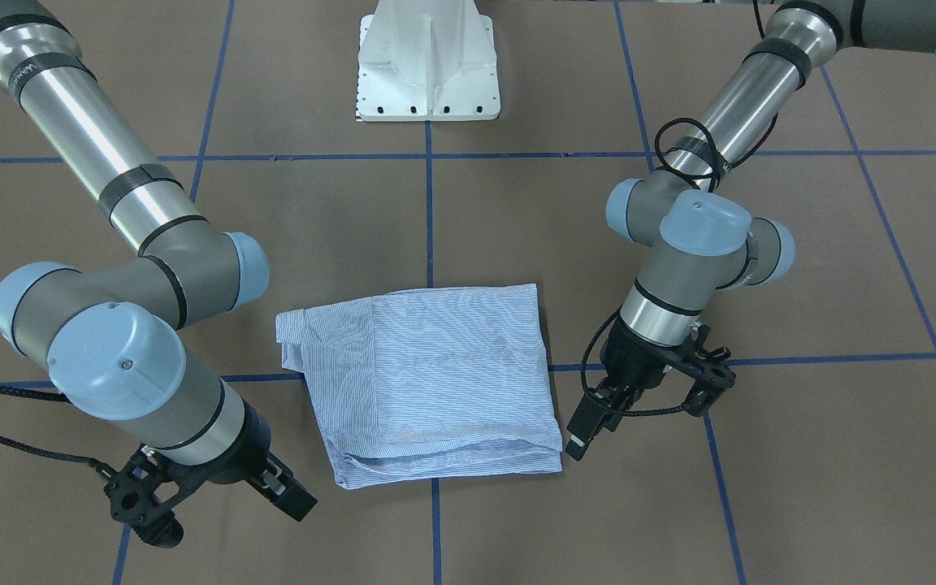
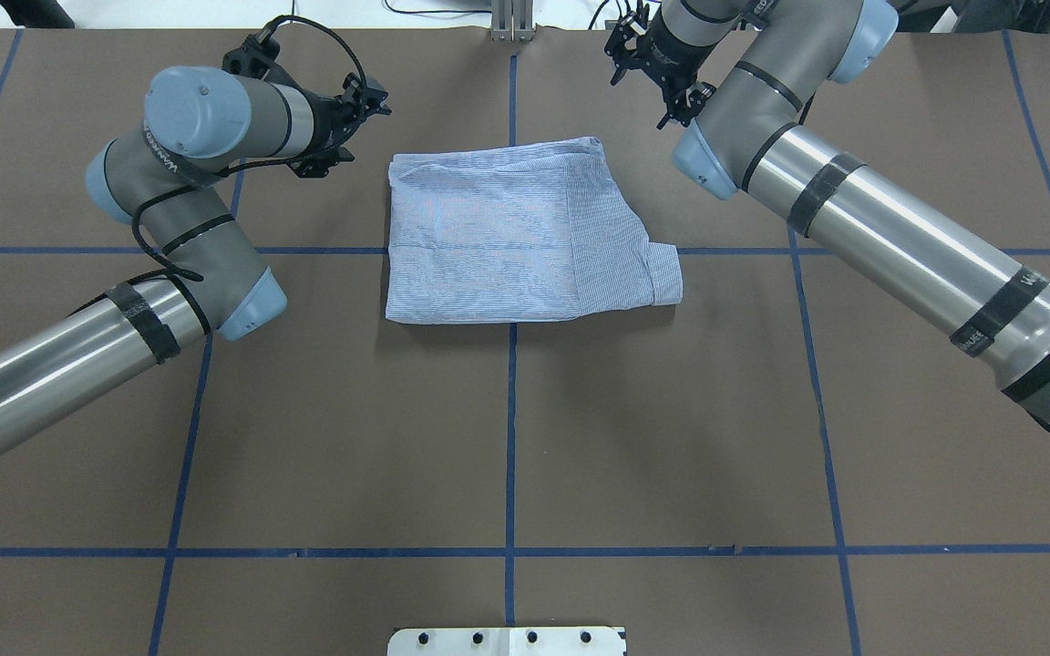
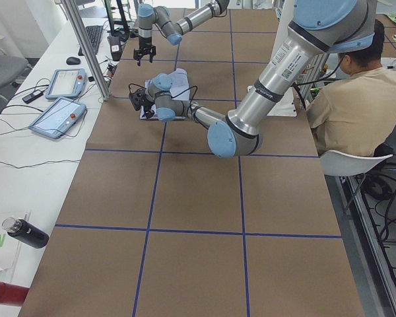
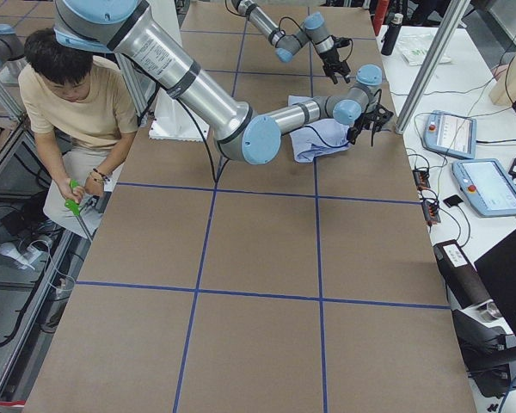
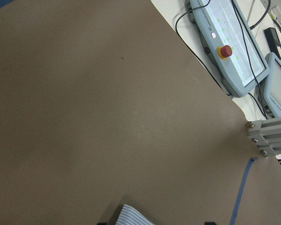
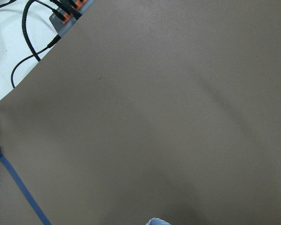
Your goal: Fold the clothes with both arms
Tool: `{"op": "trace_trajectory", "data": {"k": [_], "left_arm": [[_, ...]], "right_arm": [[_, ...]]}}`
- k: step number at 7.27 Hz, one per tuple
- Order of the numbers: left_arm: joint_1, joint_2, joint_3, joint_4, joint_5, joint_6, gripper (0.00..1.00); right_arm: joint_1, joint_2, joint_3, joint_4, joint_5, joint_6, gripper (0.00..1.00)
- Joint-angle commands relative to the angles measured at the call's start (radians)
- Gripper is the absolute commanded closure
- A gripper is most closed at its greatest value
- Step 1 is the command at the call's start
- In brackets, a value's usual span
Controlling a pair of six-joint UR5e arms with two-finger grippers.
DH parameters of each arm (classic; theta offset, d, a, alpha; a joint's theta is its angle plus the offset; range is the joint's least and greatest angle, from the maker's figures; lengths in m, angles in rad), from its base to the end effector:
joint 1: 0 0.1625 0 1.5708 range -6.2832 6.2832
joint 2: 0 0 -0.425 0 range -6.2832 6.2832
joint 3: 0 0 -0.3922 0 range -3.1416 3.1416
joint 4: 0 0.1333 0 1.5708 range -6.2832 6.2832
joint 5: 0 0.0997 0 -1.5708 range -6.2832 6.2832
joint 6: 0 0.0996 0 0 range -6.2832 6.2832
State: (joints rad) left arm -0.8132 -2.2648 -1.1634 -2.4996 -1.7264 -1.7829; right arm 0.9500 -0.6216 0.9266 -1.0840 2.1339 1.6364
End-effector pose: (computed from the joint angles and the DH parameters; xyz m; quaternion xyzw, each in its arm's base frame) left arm 0.4469 -0.6440 0.3191 0.1076 0.5626 -0.3628 0.7350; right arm -0.4290 -0.7377 0.2804 -0.0732 -0.4445 0.3374 0.8266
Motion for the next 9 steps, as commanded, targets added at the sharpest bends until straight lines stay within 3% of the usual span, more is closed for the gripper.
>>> {"op": "trace_trajectory", "data": {"k": [1, 3, 5, 7, 8, 9], "left_arm": [[-0.006, 0.114, -0.092, 0.011, -0.063, 0.295, 0.01], [-0.107, 0.279, -0.207, 0.012, -0.218, 0.763, 0.01], [-0.243, 0.382, -0.219, 0.013, -0.382, 1.112, 0.01], [-0.393, 0.483, -0.216, 0.019, -0.518, 1.424, 0.01], [-0.461, 0.534, -0.216, 0.018, -0.588, 1.552, 0.01], [-0.515, 0.565, -0.213, 0.021, -0.611, 1.627, 0.01]], "right_arm": [[0.024, -0.073, 0.052, -0.007, 0.003, -0.26, 0.0], [0.105, -0.235, 0.115, -0.011, 0.018, -0.665, 0.0], [0.227, -0.35, 0.165, -0.118, 0.072, -0.992, 0.0], [0.352, -0.499, 0.306, -0.265, 0.151, -1.326, 0.0], [0.428, -0.592, 0.37, -0.272, 0.223, -1.419, 0.0], [0.462, -0.706, 0.453, -0.269, 0.225, -1.487, 0.0]]}}
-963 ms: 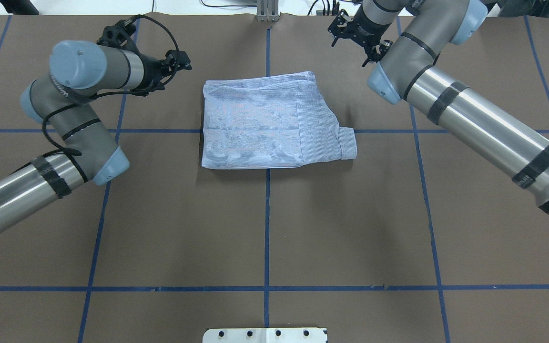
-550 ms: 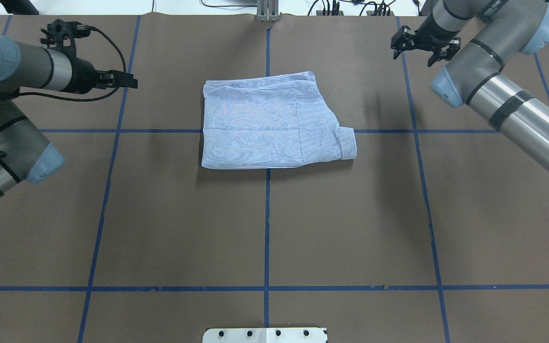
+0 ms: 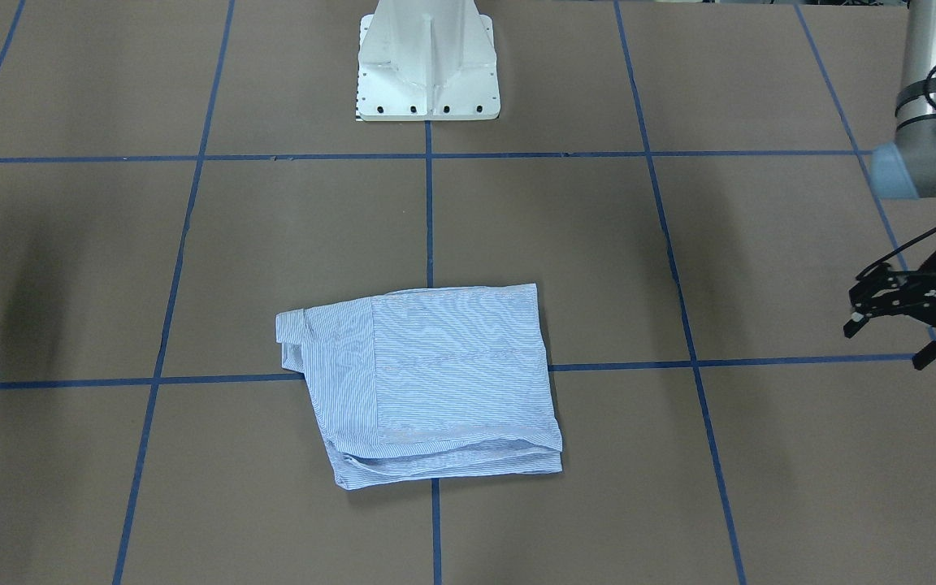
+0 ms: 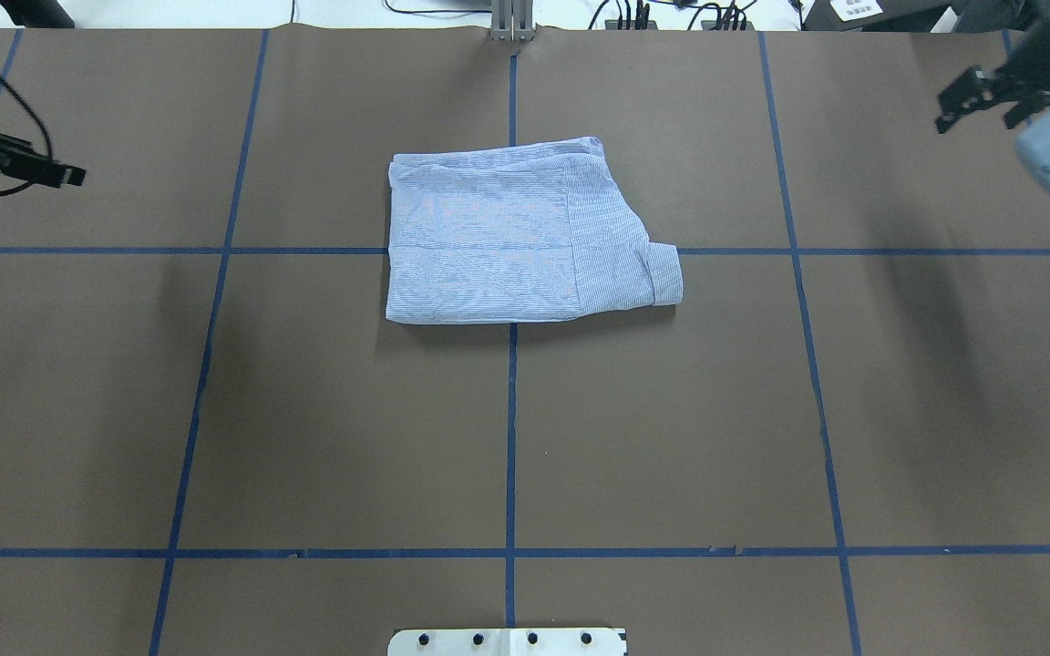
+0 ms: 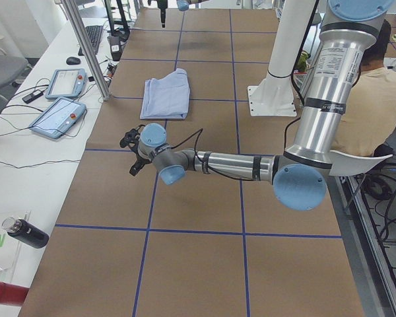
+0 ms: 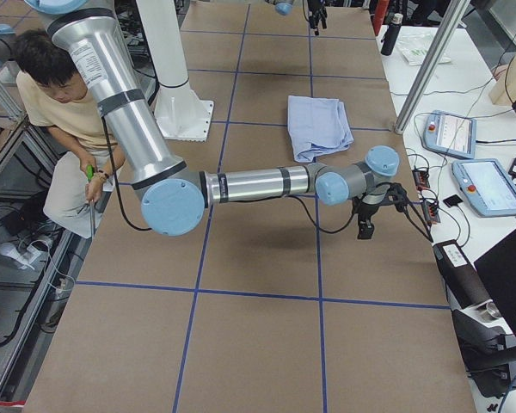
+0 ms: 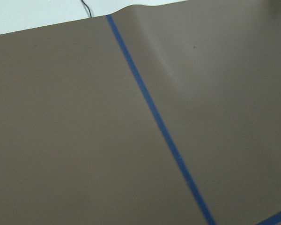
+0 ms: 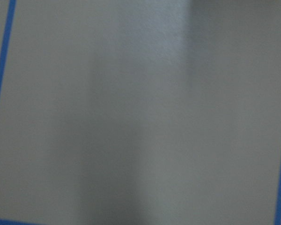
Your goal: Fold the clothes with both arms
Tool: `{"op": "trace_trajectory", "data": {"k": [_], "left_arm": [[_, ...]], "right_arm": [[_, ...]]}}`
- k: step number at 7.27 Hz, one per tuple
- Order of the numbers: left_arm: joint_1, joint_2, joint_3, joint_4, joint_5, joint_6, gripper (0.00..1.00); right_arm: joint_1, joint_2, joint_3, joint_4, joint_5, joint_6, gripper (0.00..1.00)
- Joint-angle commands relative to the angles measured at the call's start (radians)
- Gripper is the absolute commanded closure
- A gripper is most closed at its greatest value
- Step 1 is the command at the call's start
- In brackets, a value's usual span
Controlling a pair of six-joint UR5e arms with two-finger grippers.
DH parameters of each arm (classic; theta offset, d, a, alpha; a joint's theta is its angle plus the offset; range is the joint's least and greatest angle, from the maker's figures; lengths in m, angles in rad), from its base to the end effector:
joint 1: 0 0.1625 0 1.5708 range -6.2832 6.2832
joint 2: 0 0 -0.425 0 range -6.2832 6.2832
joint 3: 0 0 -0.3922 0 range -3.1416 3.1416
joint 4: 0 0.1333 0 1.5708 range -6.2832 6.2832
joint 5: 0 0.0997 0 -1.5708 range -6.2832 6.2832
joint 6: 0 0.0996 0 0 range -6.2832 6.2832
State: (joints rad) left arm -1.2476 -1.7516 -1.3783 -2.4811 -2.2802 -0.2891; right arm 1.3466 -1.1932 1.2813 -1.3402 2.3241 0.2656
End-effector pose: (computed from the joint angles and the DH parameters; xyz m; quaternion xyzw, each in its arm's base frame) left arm 0.1224 -0.5810 0.5542 0.2941 0.4210 0.1652 0.8420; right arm -0.0843 -0.6627 0.5608 0.0551 -0.3881 -0.0393 0.9191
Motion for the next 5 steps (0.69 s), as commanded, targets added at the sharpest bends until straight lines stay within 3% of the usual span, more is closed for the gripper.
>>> {"op": "trace_trajectory", "data": {"k": [1, 3, 5], "left_arm": [[-0.138, 0.053, -0.007, 0.122, -0.103, 0.183, 0.01], [-0.269, 0.05, -0.043, 0.387, -0.108, 0.356, 0.01], [-0.271, 0.075, -0.076, 0.429, -0.101, 0.369, 0.01]], "right_arm": [[0.074, -0.179, 0.104, -0.013, 0.018, -0.17, 0.0], [0.08, -0.206, 0.095, -0.017, -0.005, -0.201, 0.0], [0.089, -0.212, 0.105, -0.017, 0.007, -0.203, 0.0]]}}
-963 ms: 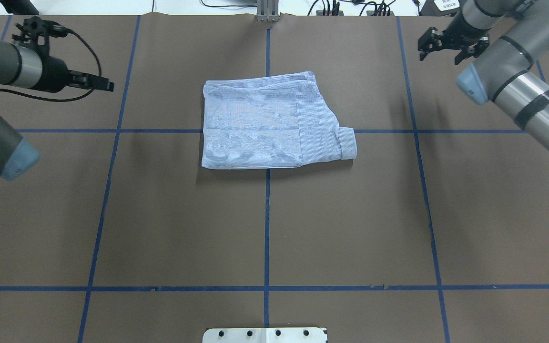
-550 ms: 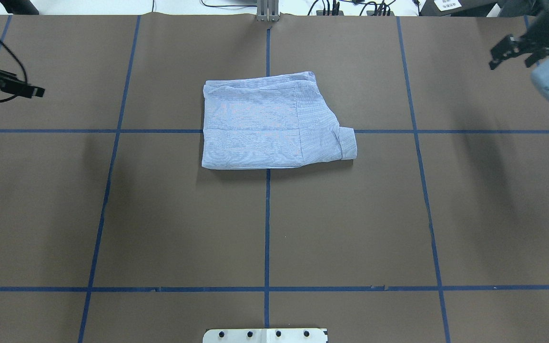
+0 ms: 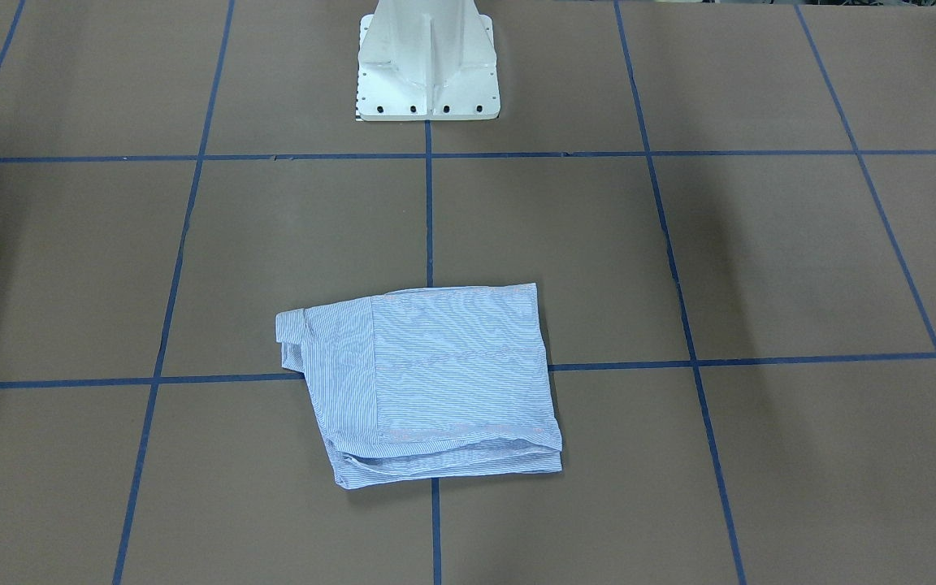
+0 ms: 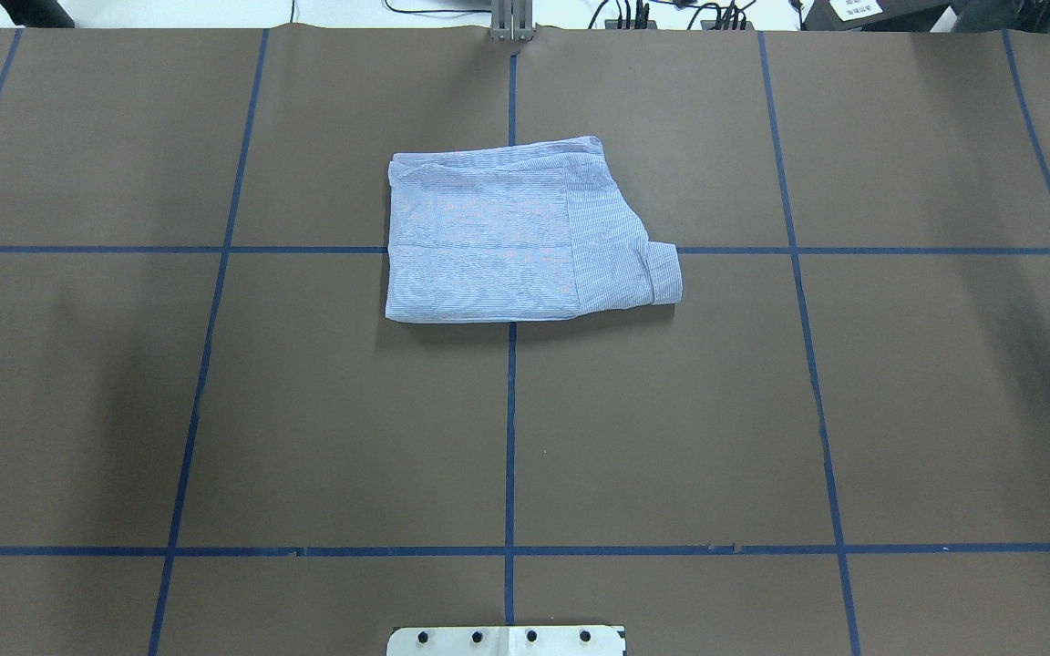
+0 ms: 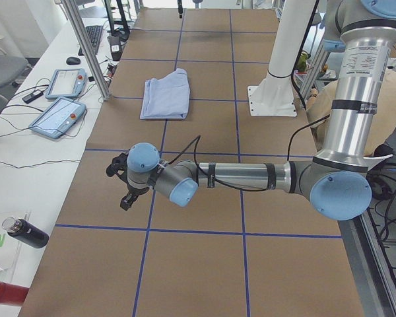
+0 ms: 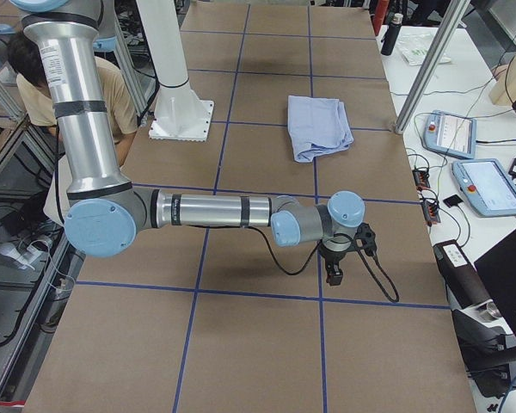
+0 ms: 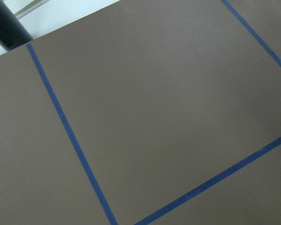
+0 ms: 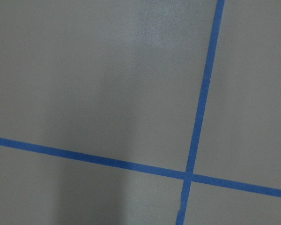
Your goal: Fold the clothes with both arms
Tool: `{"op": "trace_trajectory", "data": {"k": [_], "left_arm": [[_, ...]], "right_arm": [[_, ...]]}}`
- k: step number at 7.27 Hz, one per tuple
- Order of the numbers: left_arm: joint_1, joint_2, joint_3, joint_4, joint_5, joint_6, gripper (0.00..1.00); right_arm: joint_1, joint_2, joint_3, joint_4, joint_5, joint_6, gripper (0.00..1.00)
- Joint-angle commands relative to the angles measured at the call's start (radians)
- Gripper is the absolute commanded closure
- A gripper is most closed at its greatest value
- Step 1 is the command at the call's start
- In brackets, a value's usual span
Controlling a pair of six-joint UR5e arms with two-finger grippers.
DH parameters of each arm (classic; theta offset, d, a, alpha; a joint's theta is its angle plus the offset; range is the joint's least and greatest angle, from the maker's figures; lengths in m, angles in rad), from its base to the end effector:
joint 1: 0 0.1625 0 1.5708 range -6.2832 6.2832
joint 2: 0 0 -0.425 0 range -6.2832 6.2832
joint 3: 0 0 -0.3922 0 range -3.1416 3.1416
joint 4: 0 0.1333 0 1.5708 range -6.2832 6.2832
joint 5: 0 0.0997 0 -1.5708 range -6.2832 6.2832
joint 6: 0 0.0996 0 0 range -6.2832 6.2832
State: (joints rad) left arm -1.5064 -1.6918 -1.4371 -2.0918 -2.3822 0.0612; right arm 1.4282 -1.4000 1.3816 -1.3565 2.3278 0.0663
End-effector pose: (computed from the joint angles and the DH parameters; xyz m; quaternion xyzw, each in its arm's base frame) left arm -0.0246 -0.5667 0.6007 0.2304 0.3824 0.1548 0.8813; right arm -0.0177 -0.5796 0.6401 0.0520 -0.3752 -0.0714 0.9227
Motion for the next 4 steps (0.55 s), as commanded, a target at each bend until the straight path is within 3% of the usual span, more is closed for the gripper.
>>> {"op": "trace_trajectory", "data": {"k": [1, 4], "left_arm": [[-0.012, 0.029, -0.02, 0.032, -0.002, 0.02, 0.01], [-0.012, 0.043, -0.063, 0.029, -0.002, 0.019, 0.01]], "right_arm": [[0.008, -0.004, 0.004, -0.001, -0.005, -0.002, 0.0], [0.015, -0.007, 0.005, 0.0, -0.007, -0.002, 0.0]]}}
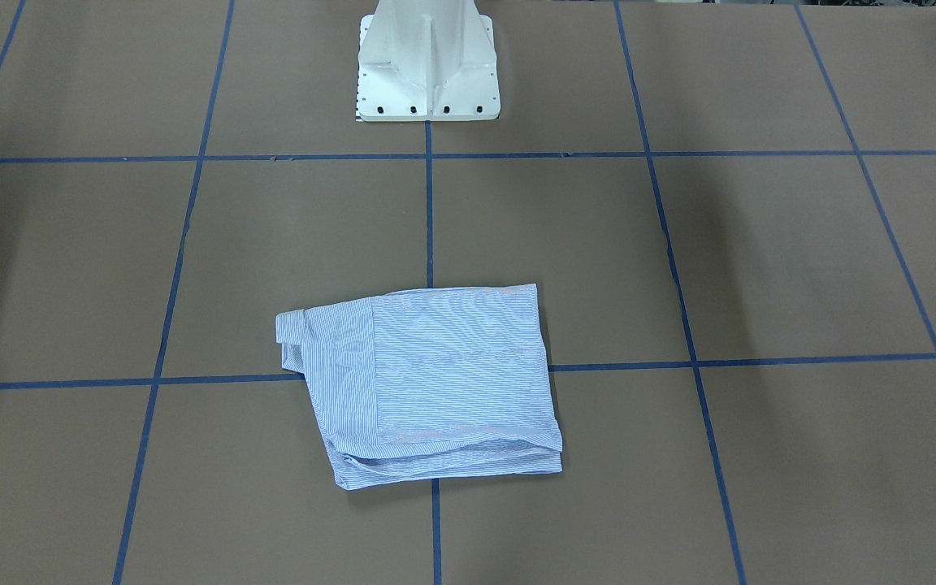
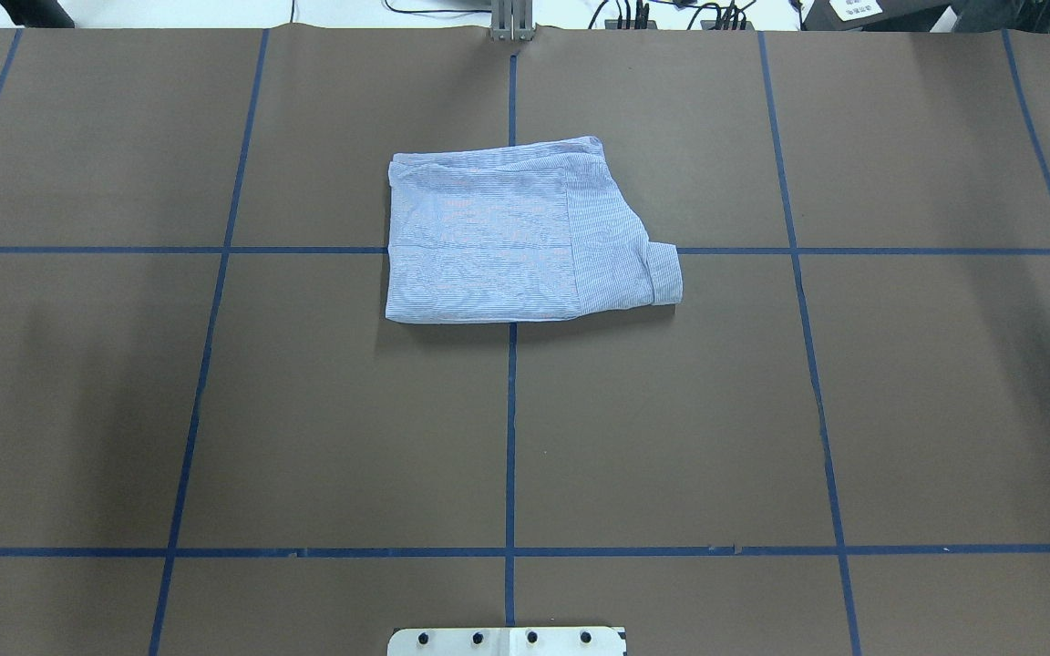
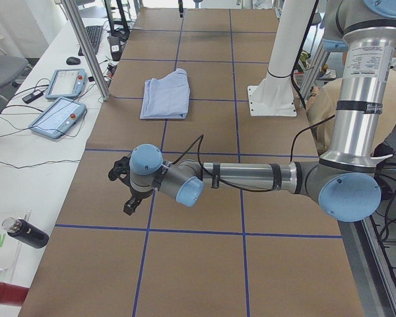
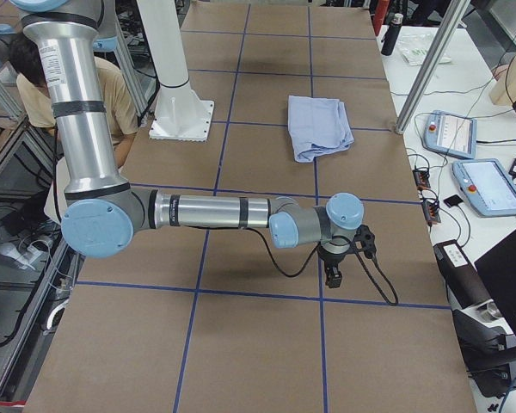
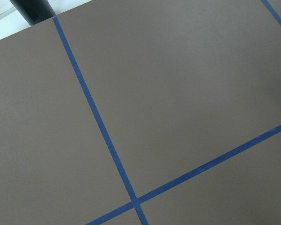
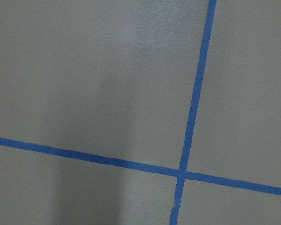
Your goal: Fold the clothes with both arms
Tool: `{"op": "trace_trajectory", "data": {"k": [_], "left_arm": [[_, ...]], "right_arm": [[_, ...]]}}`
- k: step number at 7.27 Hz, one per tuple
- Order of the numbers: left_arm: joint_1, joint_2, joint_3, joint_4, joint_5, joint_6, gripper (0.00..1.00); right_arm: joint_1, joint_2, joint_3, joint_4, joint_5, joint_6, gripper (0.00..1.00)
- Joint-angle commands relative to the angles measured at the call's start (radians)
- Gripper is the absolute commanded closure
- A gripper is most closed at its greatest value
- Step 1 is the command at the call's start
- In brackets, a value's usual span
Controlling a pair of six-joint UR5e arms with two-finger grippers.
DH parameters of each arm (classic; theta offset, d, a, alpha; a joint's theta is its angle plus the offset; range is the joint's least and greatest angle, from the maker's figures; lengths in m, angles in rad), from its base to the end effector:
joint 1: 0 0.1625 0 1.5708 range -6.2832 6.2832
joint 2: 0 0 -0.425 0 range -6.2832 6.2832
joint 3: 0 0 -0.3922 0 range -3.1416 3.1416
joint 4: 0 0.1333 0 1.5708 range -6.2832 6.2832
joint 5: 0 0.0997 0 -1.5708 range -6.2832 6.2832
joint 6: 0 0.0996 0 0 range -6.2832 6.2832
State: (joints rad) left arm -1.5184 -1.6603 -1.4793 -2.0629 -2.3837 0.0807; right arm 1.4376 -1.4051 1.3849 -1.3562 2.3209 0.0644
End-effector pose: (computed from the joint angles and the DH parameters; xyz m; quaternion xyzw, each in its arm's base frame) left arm -0.0321 -0.5528 0.6001 0.2282 0.3803 0.1550 0.8827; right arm -0.0114 -0.5777 0.6418 0.0539 -0.3717 -0.0674 0.9243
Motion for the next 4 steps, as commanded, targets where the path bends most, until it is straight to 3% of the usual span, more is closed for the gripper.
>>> {"op": "trace_trajectory", "data": {"k": [1, 2, 4], "left_arm": [[0.0, 0.014, -0.022, 0.0, 0.0, -0.001, 0.01], [0.0, 0.031, -0.021, -0.003, -0.002, -0.005, 0.01], [0.0, 0.034, -0.012, -0.002, 0.0, -0.012, 0.01]], "right_arm": [[0.017, 0.0, 0.003, -0.001, 0.002, 0.0, 0.0], [0.038, 0.003, 0.006, -0.004, 0.012, -0.001, 0.0], [0.053, 0.02, 0.055, -0.119, 0.018, 0.0, 0.0]]}}
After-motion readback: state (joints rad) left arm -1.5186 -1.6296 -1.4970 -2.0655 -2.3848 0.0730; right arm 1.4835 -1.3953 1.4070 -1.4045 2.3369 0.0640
